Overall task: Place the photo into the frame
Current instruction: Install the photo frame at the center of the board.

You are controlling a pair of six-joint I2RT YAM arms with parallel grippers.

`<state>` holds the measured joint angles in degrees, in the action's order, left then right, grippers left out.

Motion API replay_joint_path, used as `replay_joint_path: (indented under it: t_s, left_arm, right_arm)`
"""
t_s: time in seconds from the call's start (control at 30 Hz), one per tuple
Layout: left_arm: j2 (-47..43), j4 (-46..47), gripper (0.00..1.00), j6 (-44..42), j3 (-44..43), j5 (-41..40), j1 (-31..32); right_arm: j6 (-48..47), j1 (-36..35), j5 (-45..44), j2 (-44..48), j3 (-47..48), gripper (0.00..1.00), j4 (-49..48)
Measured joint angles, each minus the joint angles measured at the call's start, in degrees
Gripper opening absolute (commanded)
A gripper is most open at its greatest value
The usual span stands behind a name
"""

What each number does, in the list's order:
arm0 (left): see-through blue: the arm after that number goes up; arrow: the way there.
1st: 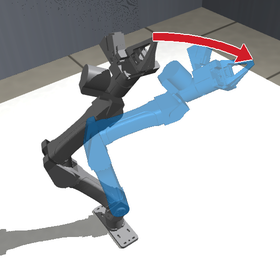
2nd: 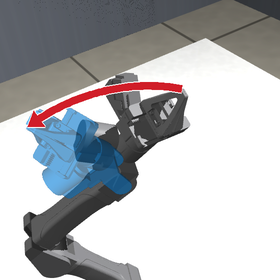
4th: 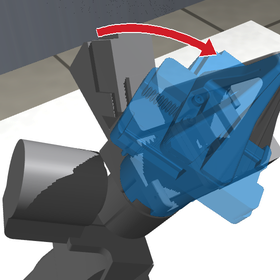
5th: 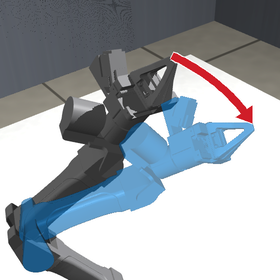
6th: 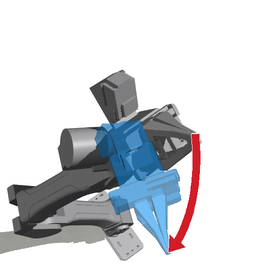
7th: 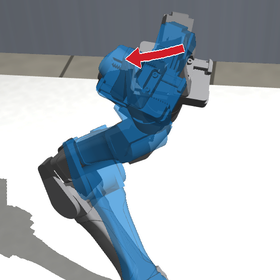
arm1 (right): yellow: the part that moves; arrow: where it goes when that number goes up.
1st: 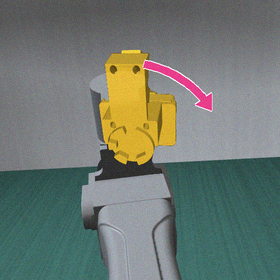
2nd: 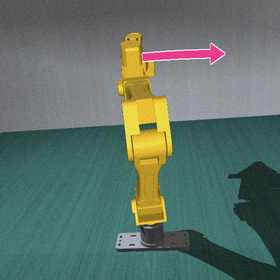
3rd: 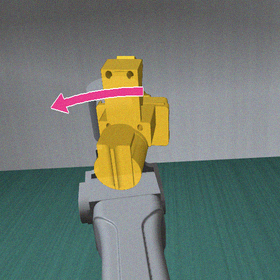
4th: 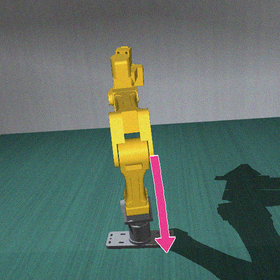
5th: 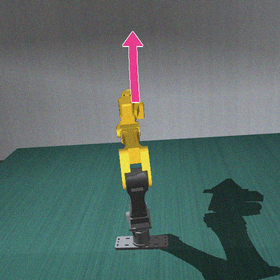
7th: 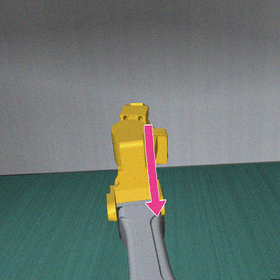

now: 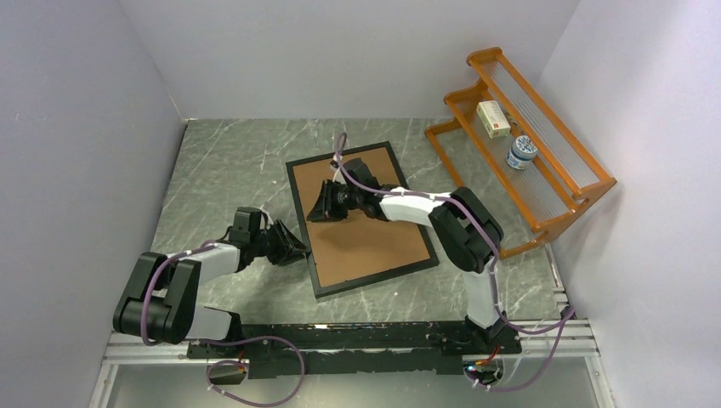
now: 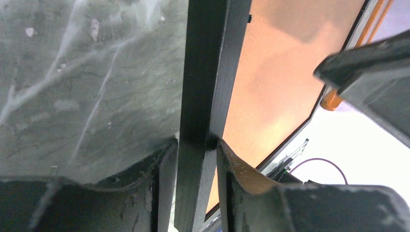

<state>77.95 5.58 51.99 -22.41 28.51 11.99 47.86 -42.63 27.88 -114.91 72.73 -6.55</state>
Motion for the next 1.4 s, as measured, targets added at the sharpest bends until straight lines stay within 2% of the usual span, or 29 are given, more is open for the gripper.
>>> replay_joint_path:
  t_s: [0.1, 0.3, 0.43, 1.1, 1.4]
  left_arm:
    - [0.9, 1.1, 0.43, 0.5, 0.2, 0.4, 0.0]
    - [2.6, 2.9, 0.27, 1.6, 0.2, 1.7, 0.0]
    - [2.9, 3.3, 0.24, 1.6, 0.3, 1.9, 0.0]
    - [2.8, 3.4, 0.23, 1.5, 0.4, 1.9, 0.0]
    - [3.0, 3.7, 0.23, 1.5, 0.4, 2.0, 0.0]
  right_arm:
    - [0.4, 0.0, -0.1, -3.1, 3.4, 0.22, -0.6]
    - [1.9, 0.0, 1.2, -10.0, 7.4, 0.13, -0.6]
    - [2.8, 0.3, 2.2, -10.8, 8.3, 0.10, -0.9]
    - [2.8, 0.0, 3.1, -12.8, 10.4, 0.07, 0.0]
    - [3.2, 2.2, 5.2, -12.9, 9.6, 0.07, -0.8]
